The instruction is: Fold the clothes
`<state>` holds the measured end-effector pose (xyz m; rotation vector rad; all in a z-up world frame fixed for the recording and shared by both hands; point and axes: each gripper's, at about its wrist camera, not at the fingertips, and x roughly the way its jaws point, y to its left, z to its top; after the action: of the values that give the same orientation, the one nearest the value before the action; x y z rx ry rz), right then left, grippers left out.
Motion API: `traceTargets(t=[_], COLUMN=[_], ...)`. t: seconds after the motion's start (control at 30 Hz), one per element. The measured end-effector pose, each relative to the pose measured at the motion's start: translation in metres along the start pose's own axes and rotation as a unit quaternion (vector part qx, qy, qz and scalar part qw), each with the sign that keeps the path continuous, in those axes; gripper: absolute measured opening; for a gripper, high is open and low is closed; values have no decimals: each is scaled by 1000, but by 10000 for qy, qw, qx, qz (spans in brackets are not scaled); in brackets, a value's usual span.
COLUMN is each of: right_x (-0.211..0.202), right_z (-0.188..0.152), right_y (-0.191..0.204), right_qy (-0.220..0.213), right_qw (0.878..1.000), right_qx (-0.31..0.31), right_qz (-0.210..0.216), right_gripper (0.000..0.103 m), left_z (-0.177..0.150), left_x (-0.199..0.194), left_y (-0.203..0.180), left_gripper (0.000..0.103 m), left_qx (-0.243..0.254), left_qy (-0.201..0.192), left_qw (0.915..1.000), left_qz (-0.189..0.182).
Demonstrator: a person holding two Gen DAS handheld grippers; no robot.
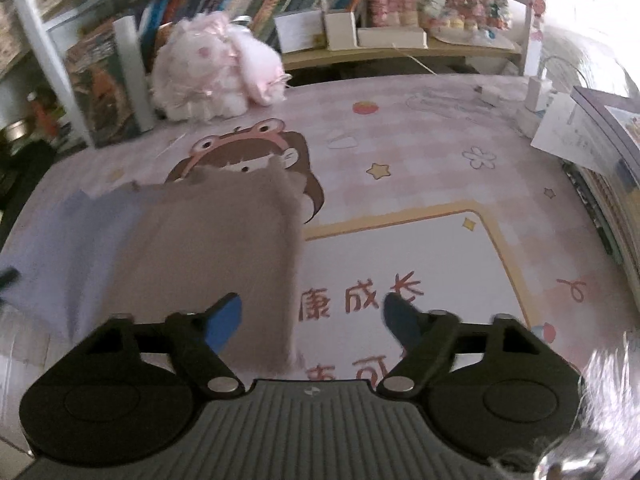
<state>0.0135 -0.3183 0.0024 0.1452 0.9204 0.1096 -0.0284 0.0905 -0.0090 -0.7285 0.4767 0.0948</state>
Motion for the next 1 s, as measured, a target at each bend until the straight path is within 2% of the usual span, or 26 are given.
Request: traceTargets(t=[0.07,0.17,0.2,0.23,0.3,0.33,0.5,0.57,0.67,0.7,0.73,0.77,0.8,0.93,1.0], right_x=[9,23,27,32,38,41,47,48,50,50,50,50,50,49,48], right_z=[3,4,4,4,3,3,2,2,1,1,1,1,0,2,3], right_y=[1,4,4,4,4,4,6,6,6,6,6,6,6,11,14], right_qy=[70,216,278,345,436,480,538,539,536,533,529,526,522,532,538], right_qw=[10000,9997,9995,9993,9987,9985,9982,9983,9983,9983,9983,9983,9984,9980,9976], right_qx=[35,56,80,112,174,190,158,145,132,133,134,135,136,36,-35], right_qz=[34,96,102,120,174,190,195,186,178,183,187,191,194,340,443], right_gripper=[53,41,38,35,32,31,28,28,28,28,28,28,28,29,29], left_z=[-2,-5,-6,-8,-12,-15,-20,-21,-21,-21,-21,-20,-19,-7,1], left_x=[9,20,22,25,32,33,42,45,50,52,55,54,53,38,38], left_y=[10,41,49,57,68,71,65,62,57,56,56,57,57,48,59], left_gripper=[10,14,20,31,40,45,48,48,42,24,16,14,12,12,12], left_qx=[-178,-932,-1136,-1339,-1591,-1636,-1395,-1308,-1193,-1149,-1104,-1096,-1098,-553,-660], left_qy=[141,329,400,471,623,645,693,671,606,625,656,632,594,352,379], left_qw=[9997,9946,9921,9891,9846,9838,9871,9884,9898,9899,9899,9903,9908,9969,9962], left_qz=[129,322,354,385,371,345,373,391,485,544,606,574,515,435,424])
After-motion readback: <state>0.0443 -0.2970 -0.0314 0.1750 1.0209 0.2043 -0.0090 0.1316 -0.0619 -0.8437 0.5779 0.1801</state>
